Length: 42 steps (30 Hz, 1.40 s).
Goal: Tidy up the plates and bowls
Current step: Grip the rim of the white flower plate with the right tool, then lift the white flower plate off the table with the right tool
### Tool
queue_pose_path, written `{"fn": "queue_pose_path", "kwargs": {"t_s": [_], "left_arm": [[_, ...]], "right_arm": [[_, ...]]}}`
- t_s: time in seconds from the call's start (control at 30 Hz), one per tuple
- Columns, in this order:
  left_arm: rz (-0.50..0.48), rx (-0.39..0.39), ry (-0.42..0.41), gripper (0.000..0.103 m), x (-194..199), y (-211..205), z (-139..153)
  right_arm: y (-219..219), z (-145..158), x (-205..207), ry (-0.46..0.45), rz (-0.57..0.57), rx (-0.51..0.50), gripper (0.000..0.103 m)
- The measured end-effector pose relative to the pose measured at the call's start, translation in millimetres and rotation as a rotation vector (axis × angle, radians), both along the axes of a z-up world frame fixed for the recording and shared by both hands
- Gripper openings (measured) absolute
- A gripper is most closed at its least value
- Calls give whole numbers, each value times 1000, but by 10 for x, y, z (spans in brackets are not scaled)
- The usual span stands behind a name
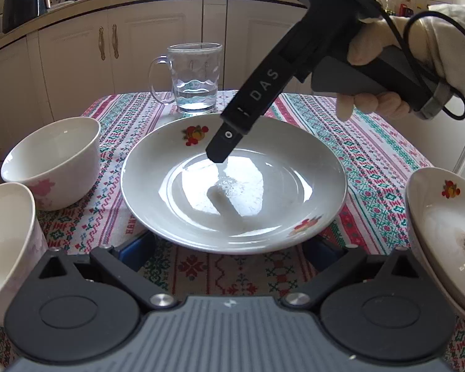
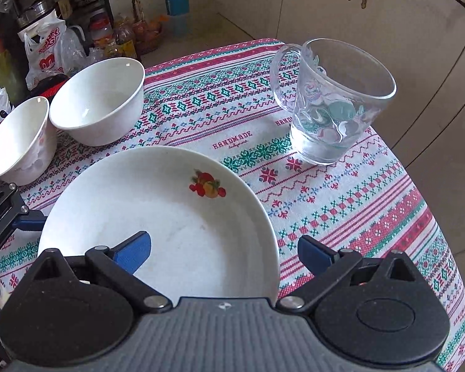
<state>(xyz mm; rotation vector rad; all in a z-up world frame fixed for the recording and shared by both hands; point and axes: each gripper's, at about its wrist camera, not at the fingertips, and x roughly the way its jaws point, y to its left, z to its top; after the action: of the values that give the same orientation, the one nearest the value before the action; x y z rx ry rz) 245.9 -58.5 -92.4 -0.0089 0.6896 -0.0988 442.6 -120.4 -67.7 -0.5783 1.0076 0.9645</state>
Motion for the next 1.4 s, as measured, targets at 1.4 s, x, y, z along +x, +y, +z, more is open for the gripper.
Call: {"fn": "queue_pose_path", "kwargs": {"t_s": [1.4], "left_arm": [[-90, 112, -33, 101, -146, -115, 56]], "right_arm": [[-144, 37, 50, 177, 45, 35, 82]]}}
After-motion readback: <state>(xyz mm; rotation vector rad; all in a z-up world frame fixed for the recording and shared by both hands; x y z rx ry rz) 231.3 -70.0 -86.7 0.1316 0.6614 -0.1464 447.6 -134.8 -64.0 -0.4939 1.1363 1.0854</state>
